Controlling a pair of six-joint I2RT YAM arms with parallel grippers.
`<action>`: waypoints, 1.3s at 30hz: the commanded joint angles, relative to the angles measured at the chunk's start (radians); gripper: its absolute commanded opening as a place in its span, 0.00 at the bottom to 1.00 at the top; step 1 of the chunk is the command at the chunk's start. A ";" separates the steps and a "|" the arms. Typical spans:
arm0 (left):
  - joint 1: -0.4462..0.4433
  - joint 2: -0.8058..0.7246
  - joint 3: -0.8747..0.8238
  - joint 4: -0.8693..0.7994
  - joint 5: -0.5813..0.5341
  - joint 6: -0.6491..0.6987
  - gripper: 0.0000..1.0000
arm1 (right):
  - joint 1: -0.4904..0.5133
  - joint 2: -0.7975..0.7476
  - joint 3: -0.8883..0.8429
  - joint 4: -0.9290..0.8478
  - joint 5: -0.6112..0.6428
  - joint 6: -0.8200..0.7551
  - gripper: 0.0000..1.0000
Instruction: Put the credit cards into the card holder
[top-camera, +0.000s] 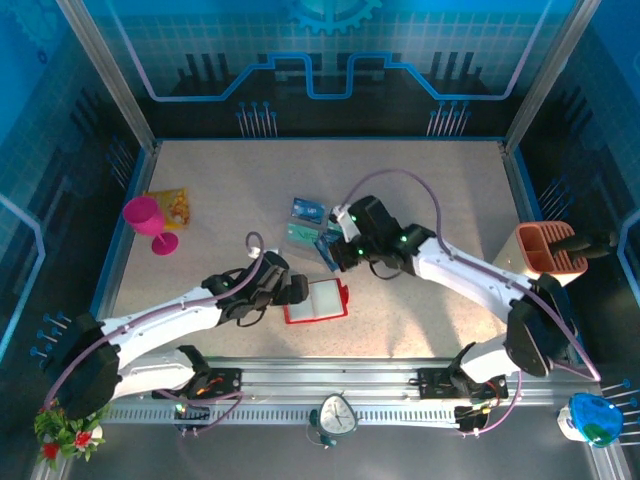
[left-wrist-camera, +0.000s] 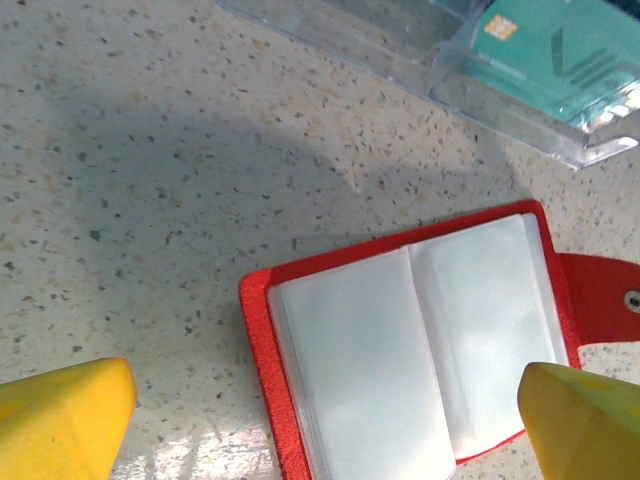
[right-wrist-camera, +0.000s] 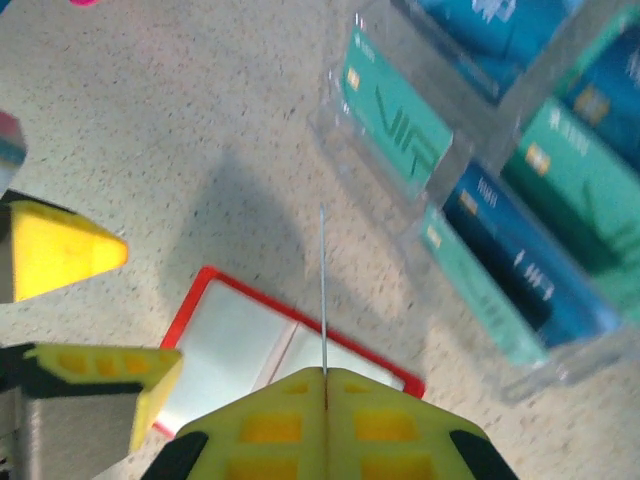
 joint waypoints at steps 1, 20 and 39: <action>-0.036 0.042 0.027 -0.054 -0.072 0.000 0.99 | 0.003 -0.090 -0.127 0.228 -0.077 0.201 0.00; -0.086 0.152 -0.022 -0.075 -0.131 -0.029 0.99 | 0.011 -0.003 -0.520 0.842 -0.166 0.565 0.00; -0.087 0.201 -0.031 -0.168 -0.173 -0.092 0.99 | 0.058 0.115 -0.552 0.945 -0.119 0.597 0.00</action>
